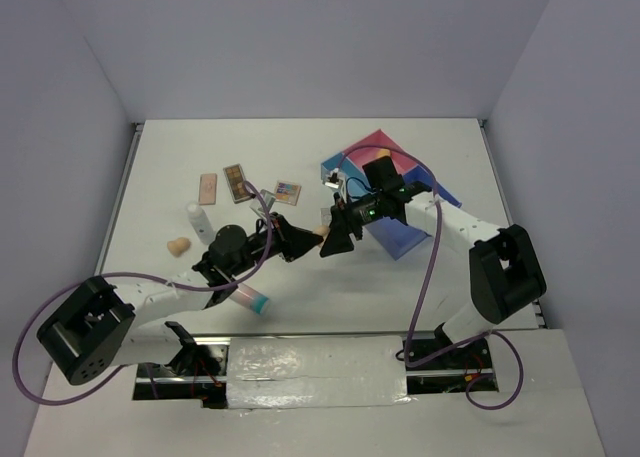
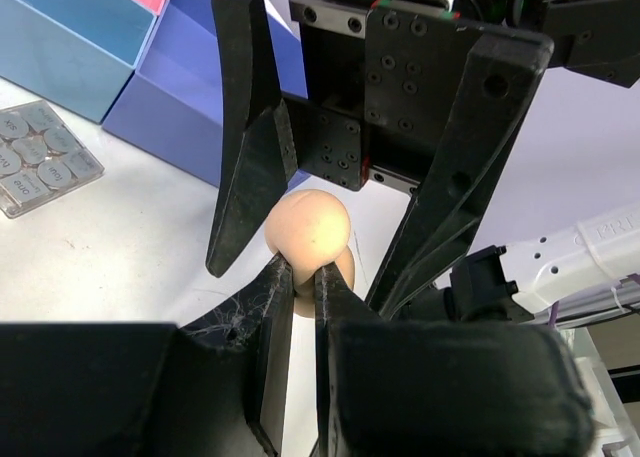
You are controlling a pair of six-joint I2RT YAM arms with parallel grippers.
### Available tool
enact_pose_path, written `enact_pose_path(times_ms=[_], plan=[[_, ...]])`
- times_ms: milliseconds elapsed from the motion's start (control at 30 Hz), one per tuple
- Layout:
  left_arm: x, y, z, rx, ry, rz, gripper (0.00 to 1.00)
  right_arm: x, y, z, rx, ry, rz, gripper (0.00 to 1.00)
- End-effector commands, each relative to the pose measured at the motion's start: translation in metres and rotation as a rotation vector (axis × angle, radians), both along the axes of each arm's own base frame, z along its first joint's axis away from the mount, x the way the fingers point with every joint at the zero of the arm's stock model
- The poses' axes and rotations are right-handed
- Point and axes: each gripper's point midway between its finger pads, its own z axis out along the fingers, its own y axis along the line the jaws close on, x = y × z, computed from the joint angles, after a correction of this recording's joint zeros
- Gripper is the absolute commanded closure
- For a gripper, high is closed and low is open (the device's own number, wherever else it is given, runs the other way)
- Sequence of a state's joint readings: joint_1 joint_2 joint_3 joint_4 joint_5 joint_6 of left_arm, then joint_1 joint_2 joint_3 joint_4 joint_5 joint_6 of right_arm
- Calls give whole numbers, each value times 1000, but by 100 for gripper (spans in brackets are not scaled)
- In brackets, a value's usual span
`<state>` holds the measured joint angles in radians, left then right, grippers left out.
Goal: Organize the makeup
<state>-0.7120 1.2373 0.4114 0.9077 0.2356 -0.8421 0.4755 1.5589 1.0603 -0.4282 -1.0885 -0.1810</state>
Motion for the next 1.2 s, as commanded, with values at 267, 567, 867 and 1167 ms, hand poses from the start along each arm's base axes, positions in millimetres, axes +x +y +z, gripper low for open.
enact_pose_path(times_ms=[267, 567, 867, 1167], plan=[[-1, -3, 20, -55, -65, -17, 97, 10, 9, 12, 40, -53, 24, 42], [3, -1, 14, -48, -32, 8, 74, 11, 8, 11, 27, -68, 32, 79], [9, 2, 7, -9, 21, 42, 38, 13, 2, 3, -22, -100, 17, 81], [22, 34, 11, 132, 12, 195, 3, 39, -22, -5, -160, -221, -68, 89]])
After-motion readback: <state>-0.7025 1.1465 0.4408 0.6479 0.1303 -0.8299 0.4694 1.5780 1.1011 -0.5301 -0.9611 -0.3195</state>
